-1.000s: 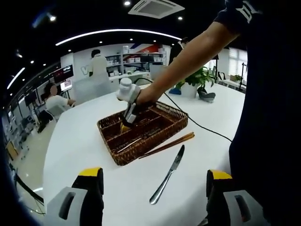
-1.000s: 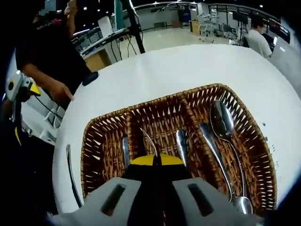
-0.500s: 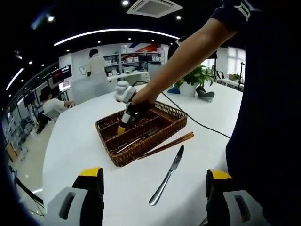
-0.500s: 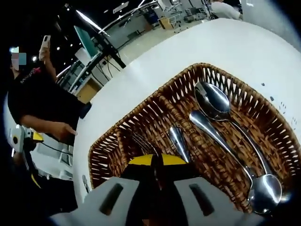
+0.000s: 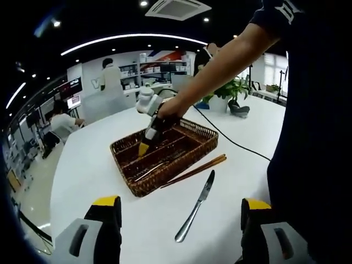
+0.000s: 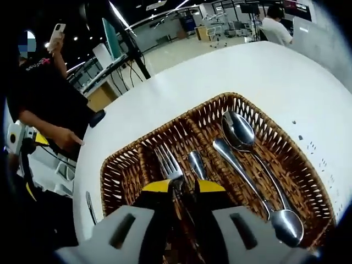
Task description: Arrange the knives, forks, and spoons in their matching storage slots by inserting each utensil handle-first until every utensil is classified and aligned in the correct compartment
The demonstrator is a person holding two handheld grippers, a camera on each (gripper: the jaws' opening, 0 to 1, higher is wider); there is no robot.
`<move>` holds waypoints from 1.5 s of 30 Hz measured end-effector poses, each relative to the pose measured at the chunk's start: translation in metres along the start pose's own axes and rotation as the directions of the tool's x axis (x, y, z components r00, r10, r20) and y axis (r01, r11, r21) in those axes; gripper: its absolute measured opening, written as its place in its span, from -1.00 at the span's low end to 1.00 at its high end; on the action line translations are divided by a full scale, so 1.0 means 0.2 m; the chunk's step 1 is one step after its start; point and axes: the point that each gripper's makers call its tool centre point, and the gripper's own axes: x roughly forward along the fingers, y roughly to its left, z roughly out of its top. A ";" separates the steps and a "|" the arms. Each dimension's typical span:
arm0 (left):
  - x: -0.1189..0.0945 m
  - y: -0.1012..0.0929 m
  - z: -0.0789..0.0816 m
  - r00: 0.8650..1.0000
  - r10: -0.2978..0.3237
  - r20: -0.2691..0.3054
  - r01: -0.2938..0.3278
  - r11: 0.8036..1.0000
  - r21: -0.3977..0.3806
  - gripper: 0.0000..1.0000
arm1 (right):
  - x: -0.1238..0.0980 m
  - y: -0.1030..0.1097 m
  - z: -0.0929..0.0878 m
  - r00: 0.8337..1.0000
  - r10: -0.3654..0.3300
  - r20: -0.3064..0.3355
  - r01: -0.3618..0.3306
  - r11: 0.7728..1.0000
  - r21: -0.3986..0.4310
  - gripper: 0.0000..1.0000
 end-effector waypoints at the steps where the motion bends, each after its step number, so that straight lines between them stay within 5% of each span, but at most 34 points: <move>1: 0.01 0.00 0.01 1.000 -0.003 0.005 0.003 1.000 0.000 0.88 | 0.00 -0.01 0.00 1.000 0.016 0.008 -0.016 0.998 0.054 -0.57; 3: 0.03 0.00 0.02 1.000 -0.015 0.003 0.015 1.000 0.006 0.89 | -0.01 0.01 0.01 0.997 0.065 0.040 -0.072 0.979 0.190 -0.54; 5: 0.03 -0.01 0.03 1.000 -0.020 0.001 0.020 1.000 0.008 0.89 | 0.02 0.02 0.01 0.991 0.102 0.087 -0.132 0.868 0.478 -0.48; 6: 0.03 -0.01 0.02 1.000 -0.017 -0.001 0.017 1.000 0.010 0.89 | 0.02 -0.01 0.00 0.999 0.016 0.052 -0.034 0.928 0.370 -0.45; 7: 0.03 0.00 0.01 1.000 -0.015 -0.011 0.015 1.000 0.012 0.90 | 0.01 -0.02 -0.02 0.999 0.020 0.028 -0.029 0.943 0.330 -0.39; 11: 0.06 -0.01 0.04 1.000 -0.025 0.001 0.025 0.999 0.028 0.92 | -0.15 -0.04 0.01 0.993 -0.053 0.107 0.023 0.966 0.259 -0.23; 15: 0.13 0.01 0.08 0.998 -0.055 0.027 0.054 0.998 0.036 0.94 | -0.36 0.09 -0.05 0.970 -0.154 0.188 0.113 0.970 0.214 -0.06; 16: 0.15 0.00 0.10 0.997 -0.066 0.039 0.064 0.997 0.040 0.94 | -0.48 0.16 -0.11 0.954 -0.214 0.208 0.176 0.966 0.187 -0.01; 30: 0.24 -0.01 0.19 0.990 -0.116 0.082 0.113 0.993 0.036 0.99 | -0.79 0.39 -0.35 0.885 -0.401 0.238 0.353 0.910 0.220 0.56; 33: 0.26 -0.01 0.21 0.988 -0.122 0.097 0.120 0.992 0.029 0.99 | -0.82 0.44 -0.40 0.883 -0.411 0.228 0.359 0.903 0.237 0.68; 41: 0.29 -0.04 0.25 0.984 -0.137 0.116 0.135 0.991 0.023 0.99 | -1.01 0.56 -0.55 0.804 -0.547 0.235 0.451 0.817 0.359 0.98; 45: 0.30 -0.04 0.27 0.983 -0.134 0.129 0.133 0.991 0.020 0.99 | -1.08 0.63 -0.64 0.789 -0.580 0.203 0.484 0.790 0.375 0.99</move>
